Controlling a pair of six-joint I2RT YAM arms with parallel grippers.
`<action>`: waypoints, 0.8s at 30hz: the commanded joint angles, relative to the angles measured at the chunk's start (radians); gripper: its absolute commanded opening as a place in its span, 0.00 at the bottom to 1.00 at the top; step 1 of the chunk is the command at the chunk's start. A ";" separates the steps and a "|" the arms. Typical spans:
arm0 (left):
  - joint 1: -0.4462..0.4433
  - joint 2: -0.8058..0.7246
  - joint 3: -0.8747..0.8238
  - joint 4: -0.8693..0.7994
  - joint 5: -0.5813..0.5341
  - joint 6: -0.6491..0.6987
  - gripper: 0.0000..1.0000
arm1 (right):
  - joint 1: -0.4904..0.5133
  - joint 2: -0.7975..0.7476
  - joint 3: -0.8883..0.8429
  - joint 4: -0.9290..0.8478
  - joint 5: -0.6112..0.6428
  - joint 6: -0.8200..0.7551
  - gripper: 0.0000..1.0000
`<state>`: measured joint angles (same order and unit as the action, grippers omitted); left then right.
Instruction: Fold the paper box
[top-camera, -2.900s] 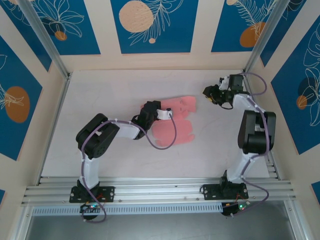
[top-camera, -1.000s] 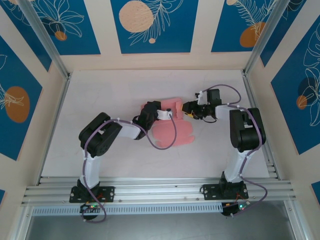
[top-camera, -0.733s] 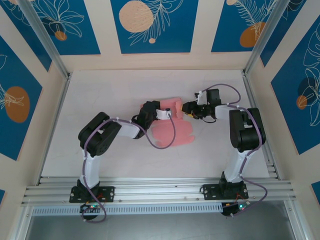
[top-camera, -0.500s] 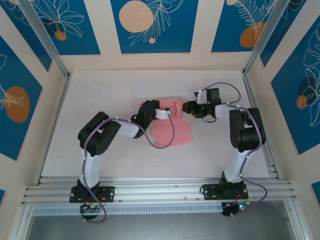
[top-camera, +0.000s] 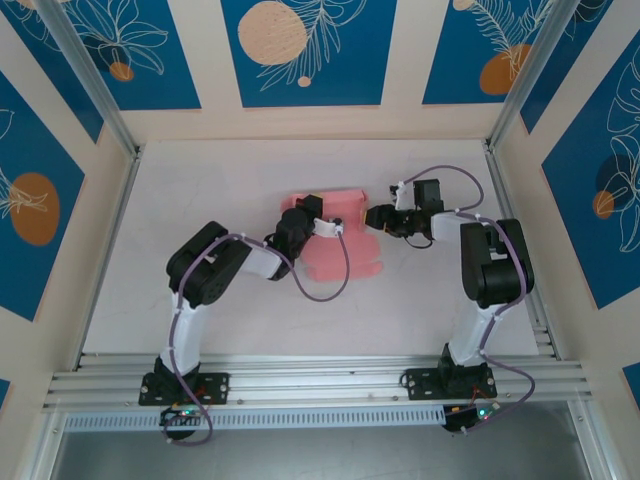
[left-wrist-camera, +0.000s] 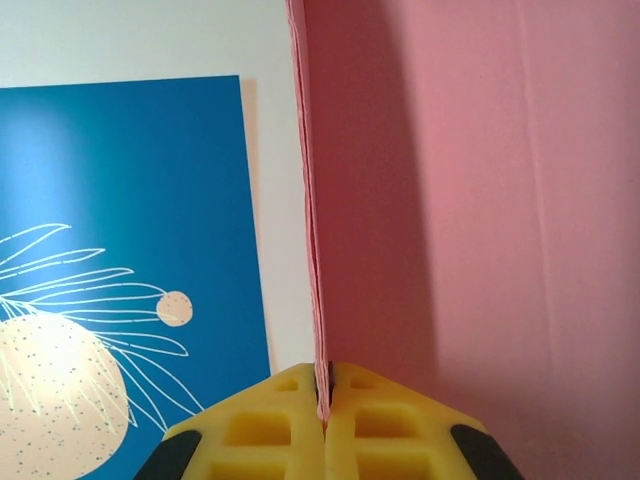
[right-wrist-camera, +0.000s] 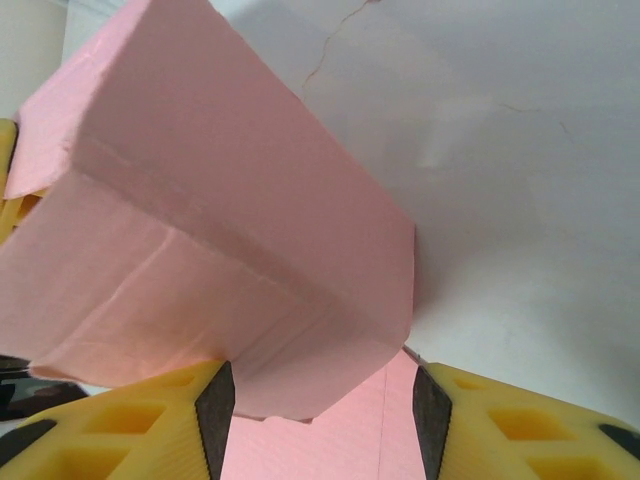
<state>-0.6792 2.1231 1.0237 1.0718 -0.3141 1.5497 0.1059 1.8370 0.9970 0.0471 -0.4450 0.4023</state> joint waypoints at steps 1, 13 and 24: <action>-0.007 0.030 -0.009 0.068 0.022 0.082 0.00 | 0.010 -0.031 -0.010 0.033 0.017 -0.026 0.53; -0.005 0.038 0.002 0.002 0.022 -0.016 0.00 | 0.041 0.030 0.075 -0.007 0.063 -0.051 0.53; 0.006 0.013 0.024 -0.065 0.035 -0.074 0.00 | 0.068 0.076 0.136 -0.050 0.112 -0.072 0.52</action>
<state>-0.6781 2.1536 1.0355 1.0866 -0.3141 1.5249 0.1650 1.8935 1.1072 0.0261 -0.3607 0.3603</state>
